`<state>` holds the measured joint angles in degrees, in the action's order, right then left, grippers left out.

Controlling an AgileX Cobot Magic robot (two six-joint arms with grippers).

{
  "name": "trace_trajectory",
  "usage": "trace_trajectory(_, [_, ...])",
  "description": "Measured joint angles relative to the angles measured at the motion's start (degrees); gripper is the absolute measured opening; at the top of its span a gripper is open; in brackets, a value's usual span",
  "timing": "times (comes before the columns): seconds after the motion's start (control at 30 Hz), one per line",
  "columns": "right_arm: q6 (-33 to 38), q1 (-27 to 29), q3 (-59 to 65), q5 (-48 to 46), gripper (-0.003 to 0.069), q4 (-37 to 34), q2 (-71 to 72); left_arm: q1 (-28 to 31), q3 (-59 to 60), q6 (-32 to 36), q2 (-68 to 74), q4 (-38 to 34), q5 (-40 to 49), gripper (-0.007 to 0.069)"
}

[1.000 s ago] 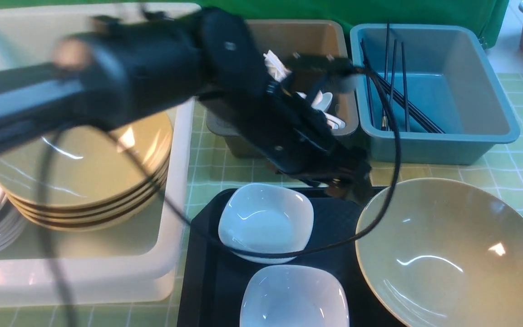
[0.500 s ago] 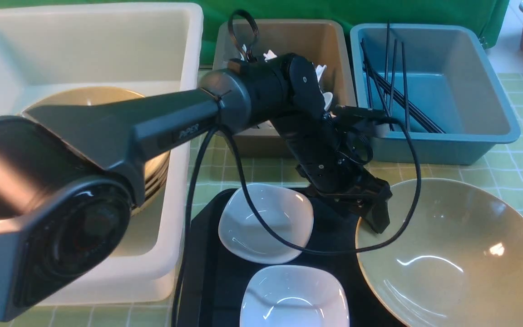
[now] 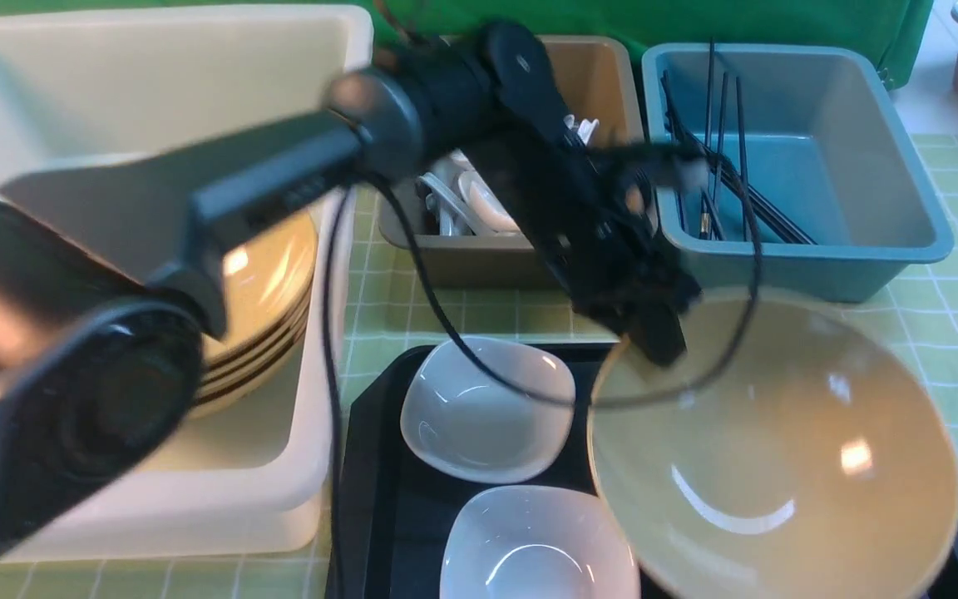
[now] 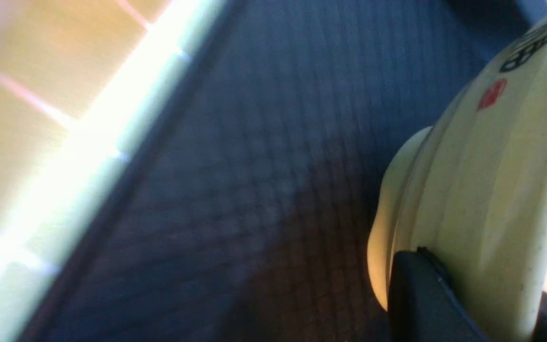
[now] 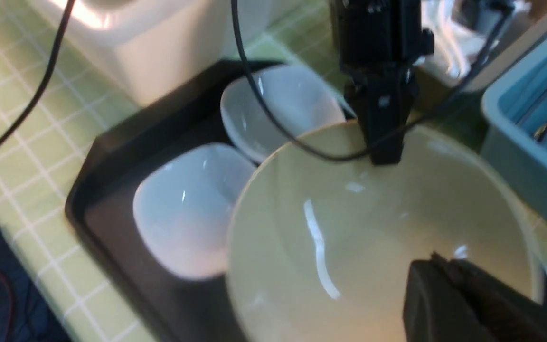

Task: On green table put chopsticks spoon bowls plates into blue grey white boxes.
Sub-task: 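Grasp the large bowl on the tray by its rim, then place the tan bowl onto the bowl stack in the left bin with the left gripper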

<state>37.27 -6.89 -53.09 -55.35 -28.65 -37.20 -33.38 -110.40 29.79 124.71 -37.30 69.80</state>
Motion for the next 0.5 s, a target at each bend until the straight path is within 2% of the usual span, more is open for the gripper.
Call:
trace_trajectory(0.23, [6.6, -2.5, -0.8, 0.4, 0.0025, -6.2, -4.3, 9.3, -0.1, -4.3, -12.2, -0.2, 0.5, 0.0018])
trace_trajectory(0.4, [10.8, -6.3, -4.6, 2.3, 0.0025, -11.1, -9.7, 18.2, 4.1, -11.6, -26.1, 5.8, 0.8, 0.0018])
trace_trajectory(0.47, [13.5, -7.3, -6.0, 3.0, 0.0025, -14.4, -11.7, 23.4, 8.3, -13.5, -32.1, 8.8, 1.5, 0.0018])
trace_trajectory(0.5, [13.9, -7.4, -6.1, 3.1, 0.0025, -14.9, -11.7, 24.0, 8.8, -13.6, -32.7, 9.0, 1.5, 0.0018])
